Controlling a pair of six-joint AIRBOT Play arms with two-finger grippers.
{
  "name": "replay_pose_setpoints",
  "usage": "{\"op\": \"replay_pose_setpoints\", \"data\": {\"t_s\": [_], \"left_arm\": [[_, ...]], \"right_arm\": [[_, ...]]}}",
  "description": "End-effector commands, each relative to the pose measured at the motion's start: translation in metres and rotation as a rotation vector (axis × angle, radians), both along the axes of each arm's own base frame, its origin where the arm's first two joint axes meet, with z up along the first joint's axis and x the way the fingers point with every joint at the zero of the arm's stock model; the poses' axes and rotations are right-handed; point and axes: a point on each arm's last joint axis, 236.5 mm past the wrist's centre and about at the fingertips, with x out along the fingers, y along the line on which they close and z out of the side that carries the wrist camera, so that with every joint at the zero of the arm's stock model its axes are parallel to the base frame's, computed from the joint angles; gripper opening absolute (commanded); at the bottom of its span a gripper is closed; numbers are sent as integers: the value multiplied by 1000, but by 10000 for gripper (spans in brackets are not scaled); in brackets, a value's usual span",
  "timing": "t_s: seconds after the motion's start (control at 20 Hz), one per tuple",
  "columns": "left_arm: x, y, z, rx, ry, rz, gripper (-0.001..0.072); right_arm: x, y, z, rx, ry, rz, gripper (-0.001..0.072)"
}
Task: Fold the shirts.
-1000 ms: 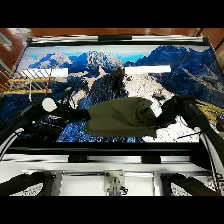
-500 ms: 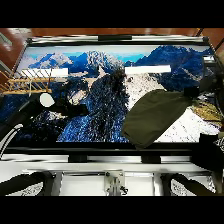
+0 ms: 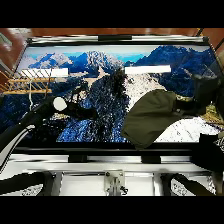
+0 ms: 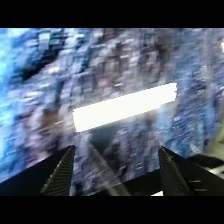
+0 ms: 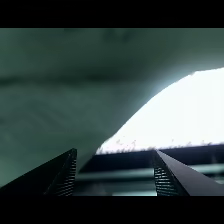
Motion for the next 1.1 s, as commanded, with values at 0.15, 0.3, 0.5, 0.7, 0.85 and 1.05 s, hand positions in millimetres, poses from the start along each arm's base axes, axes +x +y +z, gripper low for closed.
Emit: {"op": "replay_pose_setpoints", "data": {"t_s": [0.15, 0.3, 0.5, 0.7, 0.85, 1.05], "left_arm": [[-32, -91, -17, -115, -1, -58, 606], [-52, -123, -31, -145, 29, -73, 605], [-67, -146, -44, -151, 52, -98, 603], [-71, -160, -50, -162, 75, -103, 603], [-73, -165, -58, -182, 125, -68, 298], [-67, -160, -50, -181, 115, -125, 36]], "right_arm": [[-81, 61, -35, 236, 135, -19, 583], [-80, 73, -30, 290, 129, -48, 583], [-80, 74, -29, 296, 135, -78, 583], [-79, 73, -29, 295, 133, -93, 584], [-84, 75, -29, 301, 157, -102, 670], [-102, 86, -57, 346, 207, -144, 670]]}}
